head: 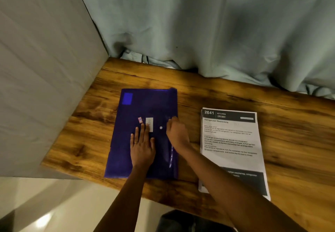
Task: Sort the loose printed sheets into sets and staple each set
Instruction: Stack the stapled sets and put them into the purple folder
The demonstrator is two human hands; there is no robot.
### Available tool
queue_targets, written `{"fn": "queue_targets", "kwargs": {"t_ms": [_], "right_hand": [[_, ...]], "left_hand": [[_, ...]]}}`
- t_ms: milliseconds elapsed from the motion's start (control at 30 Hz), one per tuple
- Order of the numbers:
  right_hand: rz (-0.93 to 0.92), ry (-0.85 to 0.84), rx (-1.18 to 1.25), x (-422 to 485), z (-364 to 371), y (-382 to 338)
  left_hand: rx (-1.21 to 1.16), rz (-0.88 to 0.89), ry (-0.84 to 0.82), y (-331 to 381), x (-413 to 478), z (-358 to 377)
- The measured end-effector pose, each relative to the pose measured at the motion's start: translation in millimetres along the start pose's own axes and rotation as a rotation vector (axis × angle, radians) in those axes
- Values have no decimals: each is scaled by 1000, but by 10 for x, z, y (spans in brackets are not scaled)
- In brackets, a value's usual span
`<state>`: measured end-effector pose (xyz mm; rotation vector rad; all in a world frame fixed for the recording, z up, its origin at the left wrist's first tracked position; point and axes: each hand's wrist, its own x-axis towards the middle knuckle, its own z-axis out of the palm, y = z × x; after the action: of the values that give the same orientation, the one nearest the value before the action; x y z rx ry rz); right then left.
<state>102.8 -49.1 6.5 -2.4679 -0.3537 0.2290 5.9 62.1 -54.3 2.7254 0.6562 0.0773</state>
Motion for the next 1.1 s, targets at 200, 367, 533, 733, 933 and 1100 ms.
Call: {"fn": "queue_targets", "kwargs": {"t_ms": [200, 367, 533, 733, 933, 1100], "right_hand": [[28, 268, -86, -146, -310, 412], [96, 262, -78, -218, -378, 660], [112, 232, -74, -232, -380, 722], [98, 175, 15, -246, -372, 838], [98, 320, 94, -390, -669, 1129], [505, 415, -145, -645, -1147, 1671]], "left_hand": [[-22, 4, 2, 4, 6, -20], [-34, -9, -46, 51, 25, -110], [-101, 140, -28, 487, -74, -168], [9, 351, -246, 855, -313, 20], [136, 337, -279, 883, -329, 92], [185, 333, -275, 940, -334, 83]]}}
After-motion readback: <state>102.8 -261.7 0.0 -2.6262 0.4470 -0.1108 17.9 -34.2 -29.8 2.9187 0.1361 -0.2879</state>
